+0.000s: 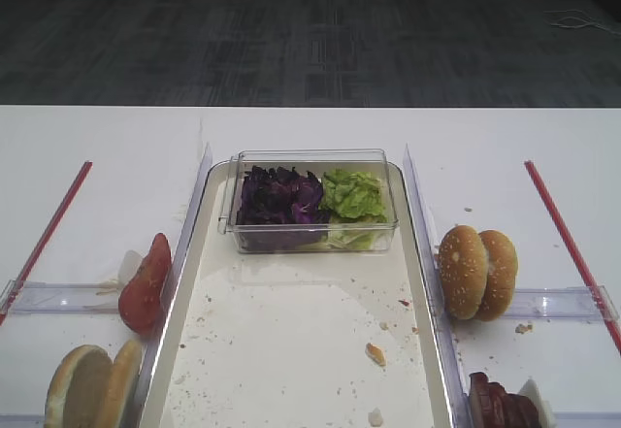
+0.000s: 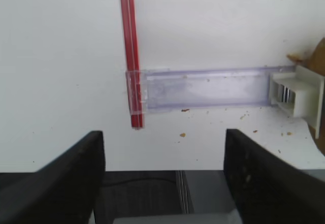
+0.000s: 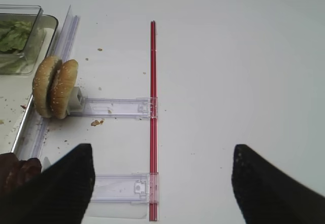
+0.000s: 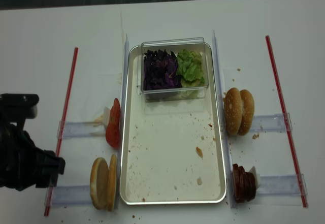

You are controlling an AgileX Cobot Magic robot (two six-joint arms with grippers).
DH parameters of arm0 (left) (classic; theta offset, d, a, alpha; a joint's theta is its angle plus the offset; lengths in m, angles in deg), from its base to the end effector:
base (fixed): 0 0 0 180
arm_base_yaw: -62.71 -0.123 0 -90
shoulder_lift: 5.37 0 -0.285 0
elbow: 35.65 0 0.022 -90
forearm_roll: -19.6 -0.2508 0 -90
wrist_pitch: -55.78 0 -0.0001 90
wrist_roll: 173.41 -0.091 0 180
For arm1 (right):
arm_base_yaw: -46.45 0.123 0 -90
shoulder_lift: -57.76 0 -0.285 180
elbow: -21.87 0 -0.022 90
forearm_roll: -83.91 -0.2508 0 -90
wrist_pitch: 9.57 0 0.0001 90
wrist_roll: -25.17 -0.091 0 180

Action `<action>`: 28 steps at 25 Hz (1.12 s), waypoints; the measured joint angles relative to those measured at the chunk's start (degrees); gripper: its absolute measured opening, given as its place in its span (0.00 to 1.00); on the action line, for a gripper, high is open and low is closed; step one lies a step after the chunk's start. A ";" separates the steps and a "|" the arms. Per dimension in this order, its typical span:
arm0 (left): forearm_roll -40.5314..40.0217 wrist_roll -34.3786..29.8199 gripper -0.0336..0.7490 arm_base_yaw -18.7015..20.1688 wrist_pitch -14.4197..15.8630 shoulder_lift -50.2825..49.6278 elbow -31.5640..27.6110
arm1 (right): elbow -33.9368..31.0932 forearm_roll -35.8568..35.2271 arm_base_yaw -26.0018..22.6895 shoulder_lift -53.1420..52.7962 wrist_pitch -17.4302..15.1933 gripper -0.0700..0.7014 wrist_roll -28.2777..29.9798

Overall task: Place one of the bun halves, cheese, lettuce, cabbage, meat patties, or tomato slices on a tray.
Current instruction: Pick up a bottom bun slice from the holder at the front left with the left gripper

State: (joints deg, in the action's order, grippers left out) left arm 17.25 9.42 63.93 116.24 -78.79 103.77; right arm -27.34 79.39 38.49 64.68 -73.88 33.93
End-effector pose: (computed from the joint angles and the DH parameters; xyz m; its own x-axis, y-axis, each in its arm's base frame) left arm 0.1655 -0.0003 0.2237 -0.9952 -0.0080 -0.0979 -0.0112 0.9994 0.0327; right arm -0.0077 0.0076 0.2694 -0.5064 -0.0484 -0.8610 0.0176 0.9976 -0.0665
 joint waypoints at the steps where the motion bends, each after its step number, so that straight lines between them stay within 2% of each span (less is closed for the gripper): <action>1: 0.00 0.00 0.67 0.00 0.00 -0.13 0.49 | 0.00 0.00 0.00 0.00 0.00 0.86 0.00; 7: 1.80 0.00 0.67 0.12 -0.11 -0.13 2.35 | 0.00 0.00 0.00 0.00 0.00 0.86 0.00; 10: 2.35 1.17 0.67 2.24 -0.11 -0.13 2.43 | 0.00 0.00 0.00 0.00 0.00 0.86 0.00; 13: 2.35 4.62 0.67 6.06 -0.11 -0.13 2.43 | 0.00 0.00 0.00 0.00 0.00 0.86 0.00; 16: 2.35 9.28 0.67 11.98 0.01 -0.13 2.89 | 0.00 0.00 0.00 0.00 0.00 0.86 0.00; 17: 2.35 12.62 0.67 16.25 0.00 -0.13 4.13 | 0.00 0.00 0.00 0.00 0.00 0.86 0.00; 18: 2.35 12.62 0.67 16.25 0.00 -0.13 4.13 | 0.00 0.00 0.00 0.00 0.00 0.85 0.00; 23: -0.13 23.17 0.67 28.57 0.00 -0.13 8.04 | 0.00 0.00 0.00 0.00 0.00 0.86 -0.22; 28: -2.46 32.60 0.67 37.57 0.22 -2.04 10.43 | 0.00 0.00 0.00 0.00 0.00 0.86 -0.30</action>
State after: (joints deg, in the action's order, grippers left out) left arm 14.79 42.02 101.50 116.46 -80.84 114.20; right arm -27.34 79.39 38.49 64.68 -73.88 33.63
